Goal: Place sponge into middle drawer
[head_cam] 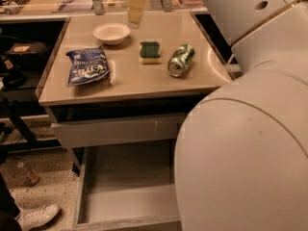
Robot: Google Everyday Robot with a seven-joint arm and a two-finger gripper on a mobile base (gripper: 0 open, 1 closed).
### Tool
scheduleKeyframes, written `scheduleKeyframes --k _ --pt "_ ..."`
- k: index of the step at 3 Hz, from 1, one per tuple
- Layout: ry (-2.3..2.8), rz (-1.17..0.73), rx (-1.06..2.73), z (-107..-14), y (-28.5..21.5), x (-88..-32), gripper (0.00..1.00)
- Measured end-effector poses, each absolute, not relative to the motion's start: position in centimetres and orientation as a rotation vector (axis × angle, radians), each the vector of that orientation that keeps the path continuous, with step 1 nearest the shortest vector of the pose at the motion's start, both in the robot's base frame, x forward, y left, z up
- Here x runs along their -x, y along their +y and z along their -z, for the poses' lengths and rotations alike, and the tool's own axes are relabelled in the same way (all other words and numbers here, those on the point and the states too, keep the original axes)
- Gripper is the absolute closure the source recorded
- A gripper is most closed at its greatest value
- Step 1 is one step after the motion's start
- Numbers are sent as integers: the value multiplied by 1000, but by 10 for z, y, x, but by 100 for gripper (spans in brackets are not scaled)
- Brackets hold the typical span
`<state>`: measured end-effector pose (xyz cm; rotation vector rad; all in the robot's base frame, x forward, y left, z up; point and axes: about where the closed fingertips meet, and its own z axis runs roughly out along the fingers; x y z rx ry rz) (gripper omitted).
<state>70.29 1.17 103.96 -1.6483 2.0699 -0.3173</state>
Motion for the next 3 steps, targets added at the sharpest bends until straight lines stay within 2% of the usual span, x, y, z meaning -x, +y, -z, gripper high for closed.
scheduleKeyframes --k 2,3 --pt "2050 311 1660 -1029 19 -716 0" --pt "2058 342 1736 -988 37 -760 0"
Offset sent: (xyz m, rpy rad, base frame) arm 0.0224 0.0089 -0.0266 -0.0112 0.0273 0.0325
